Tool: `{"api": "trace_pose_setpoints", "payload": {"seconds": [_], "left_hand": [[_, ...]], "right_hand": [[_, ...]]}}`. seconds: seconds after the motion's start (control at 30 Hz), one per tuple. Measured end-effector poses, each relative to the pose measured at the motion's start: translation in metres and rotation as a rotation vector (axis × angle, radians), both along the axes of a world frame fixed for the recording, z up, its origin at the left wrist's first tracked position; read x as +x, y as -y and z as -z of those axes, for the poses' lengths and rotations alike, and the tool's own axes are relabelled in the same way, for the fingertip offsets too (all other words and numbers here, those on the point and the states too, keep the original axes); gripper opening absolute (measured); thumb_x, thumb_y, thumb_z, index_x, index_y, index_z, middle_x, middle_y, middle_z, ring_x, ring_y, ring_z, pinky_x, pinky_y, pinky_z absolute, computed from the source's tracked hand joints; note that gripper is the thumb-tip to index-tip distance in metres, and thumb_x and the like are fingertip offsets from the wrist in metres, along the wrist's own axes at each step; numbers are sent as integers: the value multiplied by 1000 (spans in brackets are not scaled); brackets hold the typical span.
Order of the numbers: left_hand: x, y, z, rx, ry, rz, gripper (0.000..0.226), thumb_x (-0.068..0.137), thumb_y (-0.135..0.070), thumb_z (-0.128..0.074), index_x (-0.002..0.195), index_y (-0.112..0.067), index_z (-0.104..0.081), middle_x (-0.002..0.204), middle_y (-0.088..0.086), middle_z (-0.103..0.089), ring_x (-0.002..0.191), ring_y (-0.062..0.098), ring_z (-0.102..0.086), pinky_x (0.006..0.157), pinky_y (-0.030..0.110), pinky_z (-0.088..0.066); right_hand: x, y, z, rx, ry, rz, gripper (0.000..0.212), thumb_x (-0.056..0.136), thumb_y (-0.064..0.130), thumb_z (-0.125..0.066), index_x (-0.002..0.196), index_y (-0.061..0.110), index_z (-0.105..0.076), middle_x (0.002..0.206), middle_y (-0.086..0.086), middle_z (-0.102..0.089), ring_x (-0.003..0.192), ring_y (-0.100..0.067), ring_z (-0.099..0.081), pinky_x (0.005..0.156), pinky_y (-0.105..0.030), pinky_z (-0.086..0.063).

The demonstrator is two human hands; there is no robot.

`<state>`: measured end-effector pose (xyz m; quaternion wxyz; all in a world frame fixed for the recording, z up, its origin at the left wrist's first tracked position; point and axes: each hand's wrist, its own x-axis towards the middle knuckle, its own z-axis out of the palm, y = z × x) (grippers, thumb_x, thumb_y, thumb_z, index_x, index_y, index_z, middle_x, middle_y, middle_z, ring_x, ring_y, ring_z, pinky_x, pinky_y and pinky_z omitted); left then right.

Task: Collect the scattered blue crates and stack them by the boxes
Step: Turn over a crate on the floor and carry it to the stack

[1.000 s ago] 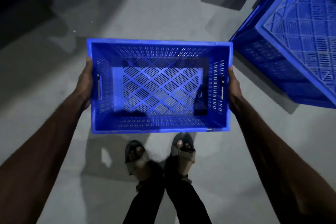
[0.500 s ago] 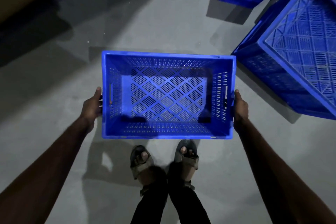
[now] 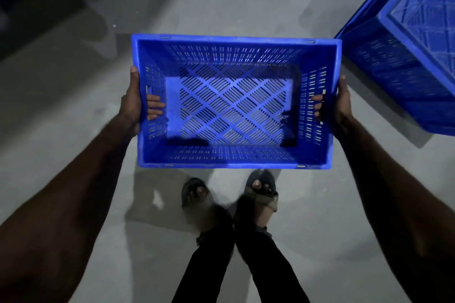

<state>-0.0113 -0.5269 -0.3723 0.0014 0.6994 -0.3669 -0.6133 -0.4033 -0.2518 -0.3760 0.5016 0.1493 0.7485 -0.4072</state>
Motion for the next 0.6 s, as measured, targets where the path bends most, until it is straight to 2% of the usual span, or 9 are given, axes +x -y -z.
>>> {"api": "trace_pose_setpoints", "payload": {"seconds": [0.17, 0.33, 0.47, 0.53, 0.6], "left_hand": [[5, -8, -26, -2, 90, -40, 100, 78, -98, -32, 82, -4, -67, 63, 11, -67, 49, 21, -63, 43, 23, -48], [16, -25, -101, -10, 144, -105, 93, 81, -95, -34, 75, -8, -64, 52, 7, -61, 44, 19, -56, 43, 22, -45], [18, -42, -195, -64, 171, -140, 90, 80, -95, -35, 70, -11, -62, 46, 3, -56, 39, 17, -52, 47, 27, -42], [16, -51, -258, -72, 175, -139, 86, 84, -92, -36, 68, -11, -60, 44, 2, -54, 38, 16, -50, 45, 24, -41], [11, -60, -325, -82, 168, -152, 83, 84, -91, -39, 66, -12, -59, 43, 1, -52, 38, 16, -48, 43, 23, -41]], "right_hand": [[11, -5, -16, 108, -85, -1, 79, 93, 82, -23, 65, 16, -55, 49, 0, -49, 37, -17, -41, 40, -23, -29], [28, -23, -76, 130, -113, 23, 78, 71, 94, -34, 63, 20, -58, 55, -2, -53, 42, -20, -46, 40, -24, -31], [23, -48, -150, 142, -142, 55, 99, 38, 109, -48, 76, 20, -69, 64, -3, -61, 52, -26, -53, 44, -30, -37], [20, -62, -206, 131, -141, 79, 101, 35, 109, -49, 76, 20, -73, 67, -3, -63, 55, -26, -56, 48, -32, -41], [21, -73, -270, 100, -101, 89, 99, 38, 109, -47, 71, 20, -72, 66, -4, -63, 53, -26, -55, 47, -31, -40]]}}
